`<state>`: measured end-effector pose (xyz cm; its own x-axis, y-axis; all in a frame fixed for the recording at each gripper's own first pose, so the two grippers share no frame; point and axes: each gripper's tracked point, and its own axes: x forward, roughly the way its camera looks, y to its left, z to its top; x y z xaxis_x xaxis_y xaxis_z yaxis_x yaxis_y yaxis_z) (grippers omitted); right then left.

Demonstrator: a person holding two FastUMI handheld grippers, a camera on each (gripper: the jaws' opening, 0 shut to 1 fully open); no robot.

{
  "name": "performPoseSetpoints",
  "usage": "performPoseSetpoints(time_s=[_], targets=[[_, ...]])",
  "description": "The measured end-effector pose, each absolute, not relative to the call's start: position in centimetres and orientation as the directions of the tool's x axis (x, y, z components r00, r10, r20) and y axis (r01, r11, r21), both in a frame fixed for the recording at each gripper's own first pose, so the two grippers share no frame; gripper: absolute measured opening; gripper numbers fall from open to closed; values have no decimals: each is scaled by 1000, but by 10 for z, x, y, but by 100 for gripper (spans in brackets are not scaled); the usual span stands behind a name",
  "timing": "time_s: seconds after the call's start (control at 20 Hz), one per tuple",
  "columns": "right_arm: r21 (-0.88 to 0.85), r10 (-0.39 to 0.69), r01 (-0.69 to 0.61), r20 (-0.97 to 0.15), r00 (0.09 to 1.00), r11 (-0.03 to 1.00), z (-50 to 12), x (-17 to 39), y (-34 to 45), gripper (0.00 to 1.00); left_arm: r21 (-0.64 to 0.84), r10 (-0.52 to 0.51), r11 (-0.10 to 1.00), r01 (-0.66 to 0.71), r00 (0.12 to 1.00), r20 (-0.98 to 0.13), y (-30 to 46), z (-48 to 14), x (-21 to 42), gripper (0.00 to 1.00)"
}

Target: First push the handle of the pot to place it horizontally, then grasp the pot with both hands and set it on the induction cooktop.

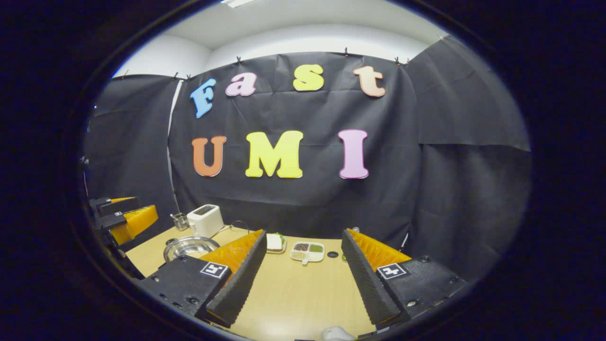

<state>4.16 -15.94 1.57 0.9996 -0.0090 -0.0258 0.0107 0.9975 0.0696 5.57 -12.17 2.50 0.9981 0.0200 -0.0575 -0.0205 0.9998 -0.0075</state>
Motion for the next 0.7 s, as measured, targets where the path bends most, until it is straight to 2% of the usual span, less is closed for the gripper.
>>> performPoseSetpoints(time_s=[0.3, 0.7], targets=[[101, 6, -7, 5, 1000, 995, 20, 19, -186, 100, 6, 42, 999, -42, 998, -41, -145, 41, 40, 96], [115, -47, 45, 22, 999, 992, 19, 4, -216, 100, 13, 62, 998, -61, 998, -16, -158, 62, 33, 96]])
